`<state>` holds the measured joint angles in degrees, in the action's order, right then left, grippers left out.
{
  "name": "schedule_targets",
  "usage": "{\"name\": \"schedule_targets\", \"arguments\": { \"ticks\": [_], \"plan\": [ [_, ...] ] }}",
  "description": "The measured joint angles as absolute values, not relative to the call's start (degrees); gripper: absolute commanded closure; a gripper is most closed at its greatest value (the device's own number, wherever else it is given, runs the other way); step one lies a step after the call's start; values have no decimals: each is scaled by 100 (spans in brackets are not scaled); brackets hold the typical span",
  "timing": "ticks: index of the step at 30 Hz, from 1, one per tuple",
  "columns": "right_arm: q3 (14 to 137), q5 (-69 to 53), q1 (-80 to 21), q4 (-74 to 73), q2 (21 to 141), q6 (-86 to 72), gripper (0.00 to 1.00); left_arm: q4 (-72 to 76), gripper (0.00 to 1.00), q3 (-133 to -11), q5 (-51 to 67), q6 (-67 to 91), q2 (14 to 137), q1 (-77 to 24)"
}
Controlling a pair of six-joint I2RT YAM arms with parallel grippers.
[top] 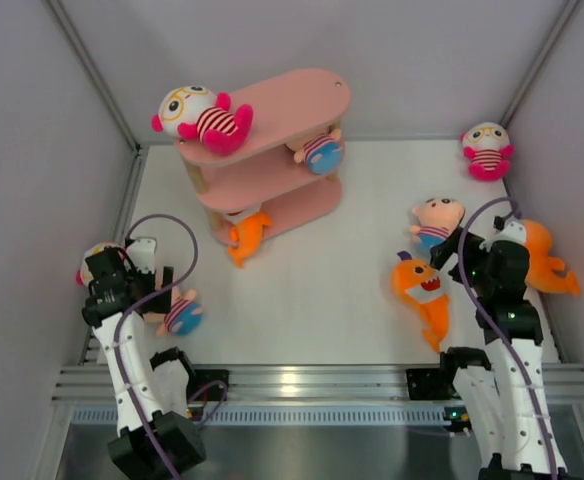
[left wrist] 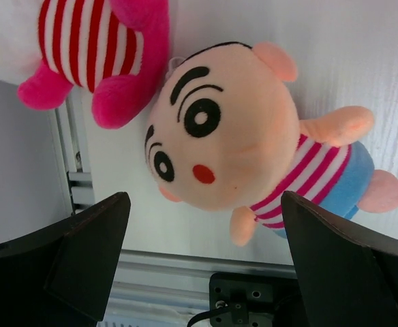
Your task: Place and organize the stuffed toys onto the shelf
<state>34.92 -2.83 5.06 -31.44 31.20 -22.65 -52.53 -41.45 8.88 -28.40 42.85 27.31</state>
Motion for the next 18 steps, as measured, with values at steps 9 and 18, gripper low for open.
{"name": "schedule_targets", "arguments": {
  "ticks": [9,18],
  "plan": [
    [3771,-790,506,-4021,3459,-2991,1,-5179,1,-4340,311,-2869,4329,2731],
    [2685,-786,486,-3708,4130,-3520,41,-5175,1,-4340,515,-2812,4613,2720]
  ]
}}
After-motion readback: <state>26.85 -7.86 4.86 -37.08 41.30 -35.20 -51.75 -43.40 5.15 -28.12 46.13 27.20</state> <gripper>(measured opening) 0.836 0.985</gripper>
